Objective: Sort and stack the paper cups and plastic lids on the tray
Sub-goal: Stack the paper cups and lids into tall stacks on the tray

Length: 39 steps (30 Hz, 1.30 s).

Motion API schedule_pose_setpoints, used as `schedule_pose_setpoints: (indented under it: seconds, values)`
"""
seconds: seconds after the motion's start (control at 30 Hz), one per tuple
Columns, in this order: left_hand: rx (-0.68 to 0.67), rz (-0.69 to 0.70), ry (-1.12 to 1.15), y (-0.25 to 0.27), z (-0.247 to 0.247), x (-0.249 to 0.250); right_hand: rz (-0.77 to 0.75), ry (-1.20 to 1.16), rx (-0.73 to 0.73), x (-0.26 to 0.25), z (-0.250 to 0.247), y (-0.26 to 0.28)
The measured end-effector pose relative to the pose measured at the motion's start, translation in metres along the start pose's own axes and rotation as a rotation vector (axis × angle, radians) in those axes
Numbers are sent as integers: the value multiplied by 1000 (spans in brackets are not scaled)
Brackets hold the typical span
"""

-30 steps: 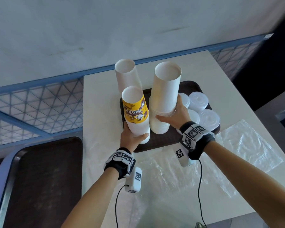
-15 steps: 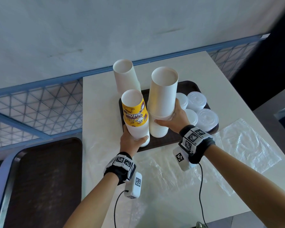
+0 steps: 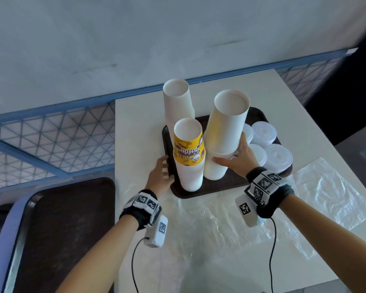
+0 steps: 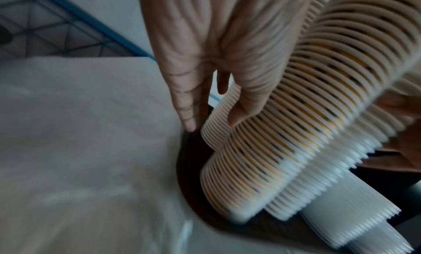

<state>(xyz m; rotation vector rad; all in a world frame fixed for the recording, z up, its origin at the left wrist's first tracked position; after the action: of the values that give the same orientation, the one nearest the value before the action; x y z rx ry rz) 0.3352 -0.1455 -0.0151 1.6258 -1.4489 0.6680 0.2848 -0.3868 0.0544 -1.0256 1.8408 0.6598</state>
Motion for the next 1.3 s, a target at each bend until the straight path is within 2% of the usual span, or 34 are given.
schedule_pose_setpoints:
  seconds: [0.1,0.2,0.23,0.3,0.37,0.47,0.63,0.77,0.87,1.0,1.3]
  values:
    - [44,34,108,-33,-21,16,-2,-17,39,11,-2,8]
    - [-52,89,116,-64,-35,34,151,23,149,43,-2,35]
    - [-91,103,117,-71,-37,40,207,41,135,55,1,47]
    - [-173,142,102,-83,-36,51,257,102,-11,73,11,67]
    - [-270,186,49,-91,-27,57,189,231,-153,77,23,78]
    - [-340,200,-17,-104,-11,55,104,303,-214,66,43,74]
    - [-287,222,-47,-110,5,58,45,331,-223,54,76,66]
    - [-280,259,-110,-110,6,55,52,319,-144,54,92,67]
    - [-324,283,-182,-108,-1,56,63,355,-129,53,96,64]
    - [-420,226,-197,-110,-8,48,75,369,-141,52,98,62]
    - [-458,222,-216,-93,-14,48,108,348,-160,53,102,60]
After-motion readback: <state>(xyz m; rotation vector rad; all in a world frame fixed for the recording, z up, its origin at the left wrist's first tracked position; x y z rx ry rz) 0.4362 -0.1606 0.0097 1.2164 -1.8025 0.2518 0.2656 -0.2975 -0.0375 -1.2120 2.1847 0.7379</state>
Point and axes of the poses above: each hand's wrist, its own y-axis away from the middle knuckle, its own z-axis out of the palm, x = y × z, the point moved 1 cm from there along -y, towards the middle knuckle, and after that the axes turned 15 degrees about x, right-handed, at the moved point
